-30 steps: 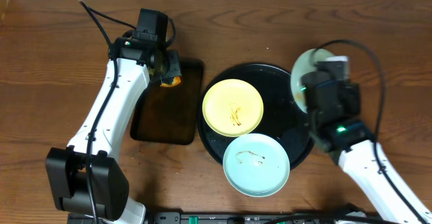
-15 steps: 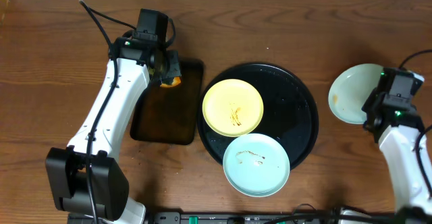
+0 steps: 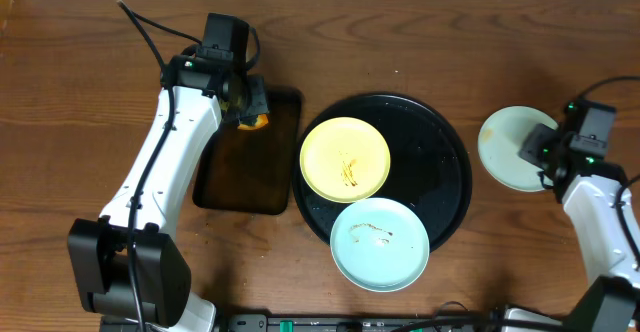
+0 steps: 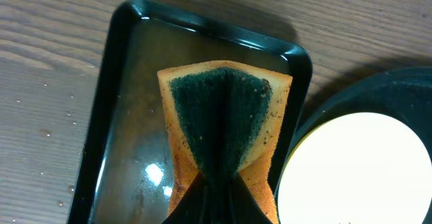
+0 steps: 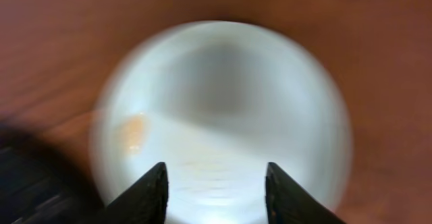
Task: Clean dirty plates on tray and stack at the side
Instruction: 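Scrub the yellow plate with the sponge while the right gripper holds its rim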
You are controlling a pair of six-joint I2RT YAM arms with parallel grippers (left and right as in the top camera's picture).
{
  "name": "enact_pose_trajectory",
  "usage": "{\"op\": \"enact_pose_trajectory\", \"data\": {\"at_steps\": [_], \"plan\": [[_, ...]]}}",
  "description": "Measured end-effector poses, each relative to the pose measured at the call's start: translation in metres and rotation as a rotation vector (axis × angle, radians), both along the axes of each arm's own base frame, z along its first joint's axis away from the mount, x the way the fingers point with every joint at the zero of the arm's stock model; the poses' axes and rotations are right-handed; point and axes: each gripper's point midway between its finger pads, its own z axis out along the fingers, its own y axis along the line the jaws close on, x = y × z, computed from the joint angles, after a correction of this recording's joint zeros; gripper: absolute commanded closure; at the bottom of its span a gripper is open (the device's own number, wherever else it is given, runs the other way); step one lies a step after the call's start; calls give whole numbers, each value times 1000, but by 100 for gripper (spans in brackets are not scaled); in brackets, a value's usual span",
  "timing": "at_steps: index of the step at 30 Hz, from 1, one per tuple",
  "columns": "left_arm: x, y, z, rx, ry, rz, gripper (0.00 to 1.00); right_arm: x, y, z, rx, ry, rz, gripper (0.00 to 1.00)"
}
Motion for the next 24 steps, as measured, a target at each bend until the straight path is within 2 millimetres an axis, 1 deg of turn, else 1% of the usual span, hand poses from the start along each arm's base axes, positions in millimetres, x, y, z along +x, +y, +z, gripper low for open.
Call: {"op": "enact_pose_trajectory", "data": {"at_steps": [1, 4, 5, 6, 7, 8, 10, 13, 16, 18, 21, 24], "plan": [[0, -2, 0, -10, 2, -4, 92, 4, 13, 3, 24, -14, 46, 52], [-2, -8, 0, -37, 8, -17, 93, 12, 67, 9, 107, -43, 226, 50], [-3, -12, 0, -47, 10, -26, 92, 12, 92, 10, 140, -44, 300, 50], [-4, -14, 0, -51, 13, -33, 93, 11, 110, 10, 154, -42, 354, 50], [-5, -18, 0, -53, 15, -42, 93, 11, 119, 10, 164, -40, 380, 50], [-6, -22, 0, -55, 16, -52, 93, 9, 141, 8, 179, -33, 443, 50], [-9, -34, 0, -58, 17, -84, 92, 6, 172, 3, 195, -19, 530, 51], [-17, -54, -6, -58, 28, -138, 93, -1, 210, -16, 220, 27, 628, 55], [-31, -70, -17, -53, 60, -188, 92, -8, 234, -37, 237, 86, 674, 56], [-40, -82, -24, -48, 82, -223, 92, -12, 244, -50, 243, 118, 686, 60], [-48, -100, -34, -43, 101, -273, 92, -16, 248, -66, 234, 160, 670, 65], [-56, -121, -45, -41, 112, -331, 92, -16, 249, -76, 220, 178, 645, 72]]}}
